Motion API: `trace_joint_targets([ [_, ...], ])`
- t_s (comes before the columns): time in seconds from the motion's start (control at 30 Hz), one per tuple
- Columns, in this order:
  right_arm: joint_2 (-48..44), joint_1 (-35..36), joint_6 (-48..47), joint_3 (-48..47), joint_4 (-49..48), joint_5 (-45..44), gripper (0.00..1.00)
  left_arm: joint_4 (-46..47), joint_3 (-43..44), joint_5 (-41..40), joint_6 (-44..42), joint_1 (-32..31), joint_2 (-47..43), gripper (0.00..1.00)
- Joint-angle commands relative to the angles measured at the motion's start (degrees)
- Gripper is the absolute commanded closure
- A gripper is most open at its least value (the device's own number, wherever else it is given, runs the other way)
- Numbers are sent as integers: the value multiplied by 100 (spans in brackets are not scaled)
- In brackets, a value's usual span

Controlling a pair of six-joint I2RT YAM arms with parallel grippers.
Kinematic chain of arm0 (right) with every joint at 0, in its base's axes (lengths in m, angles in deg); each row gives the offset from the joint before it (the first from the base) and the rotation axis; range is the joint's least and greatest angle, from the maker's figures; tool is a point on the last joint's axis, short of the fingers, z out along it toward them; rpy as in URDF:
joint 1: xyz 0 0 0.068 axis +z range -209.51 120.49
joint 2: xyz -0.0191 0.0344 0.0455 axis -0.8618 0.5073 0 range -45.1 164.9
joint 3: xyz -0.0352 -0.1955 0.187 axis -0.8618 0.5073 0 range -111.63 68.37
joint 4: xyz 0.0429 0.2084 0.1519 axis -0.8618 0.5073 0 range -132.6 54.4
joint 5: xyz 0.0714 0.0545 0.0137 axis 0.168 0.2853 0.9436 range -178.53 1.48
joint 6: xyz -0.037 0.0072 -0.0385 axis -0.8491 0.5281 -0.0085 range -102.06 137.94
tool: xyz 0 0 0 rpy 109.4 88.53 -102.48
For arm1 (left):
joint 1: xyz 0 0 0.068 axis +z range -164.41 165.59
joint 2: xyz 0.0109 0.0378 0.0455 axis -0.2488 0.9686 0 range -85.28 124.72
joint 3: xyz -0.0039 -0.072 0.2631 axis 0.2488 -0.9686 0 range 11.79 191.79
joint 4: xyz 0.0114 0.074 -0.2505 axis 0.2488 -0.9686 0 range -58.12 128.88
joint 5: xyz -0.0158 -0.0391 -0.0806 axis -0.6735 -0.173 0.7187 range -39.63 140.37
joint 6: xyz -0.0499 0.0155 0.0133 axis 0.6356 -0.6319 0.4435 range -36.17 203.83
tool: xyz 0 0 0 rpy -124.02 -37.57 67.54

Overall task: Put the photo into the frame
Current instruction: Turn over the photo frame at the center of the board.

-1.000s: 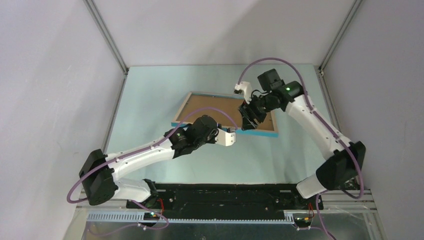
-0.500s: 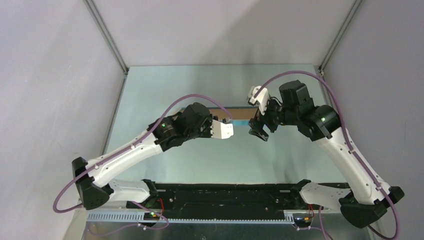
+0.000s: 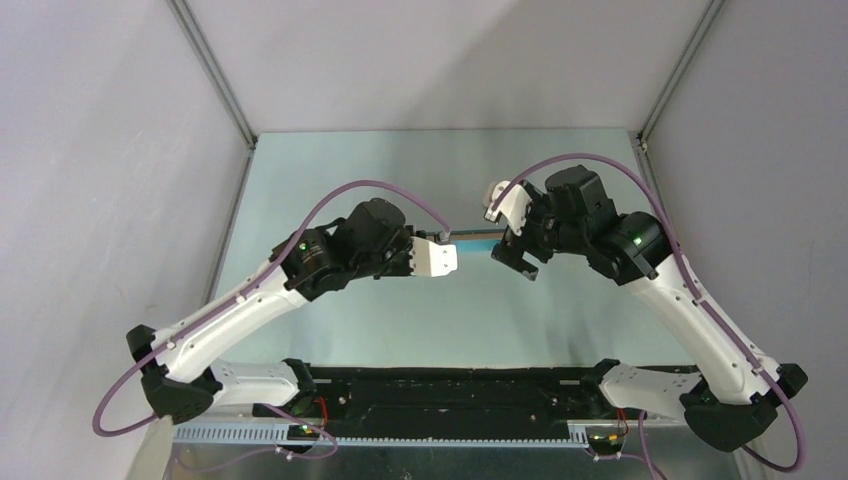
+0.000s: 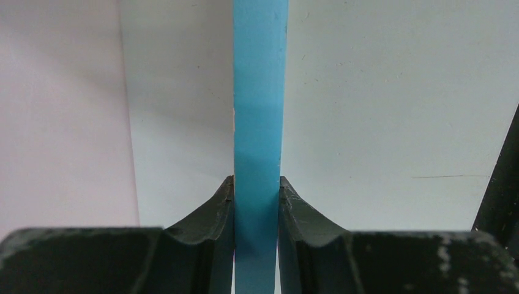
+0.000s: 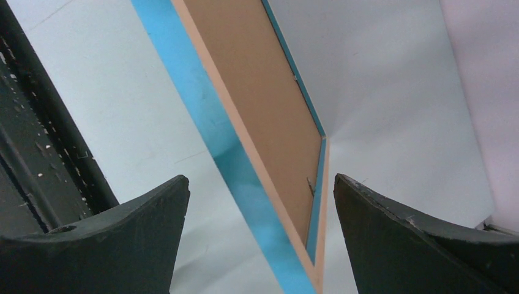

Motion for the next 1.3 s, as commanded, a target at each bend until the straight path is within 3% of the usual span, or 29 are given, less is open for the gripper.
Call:
trace_joint_targets([
  [0.0,158,65,-230,-313,-105,-201,8,158,447,132,-18,14,-283,100],
  [0.43,422,269,-243,-223,-29,-257,13,27,744,557,159,255,-194,100],
  [0.6,545,302,-401,-201,-39,-363,25,-30,837,703,212,328,-166,100],
  [0.77,654,370,-496,-102,-97,-530,31,-58,886,909,284,457,-109,100],
  [1.0,655,444,-624,-85,-136,-599,48,-57,814,935,289,537,-20,100],
  [1.17,651,552,-739,-199,-62,-638,68,-55,842,826,268,589,103,100],
  [1.23,654,574,-775,-245,-24,-637,75,-50,872,779,286,590,173,93],
  [1.27,657,584,-786,-261,-1,-636,77,-51,894,765,289,591,219,83],
])
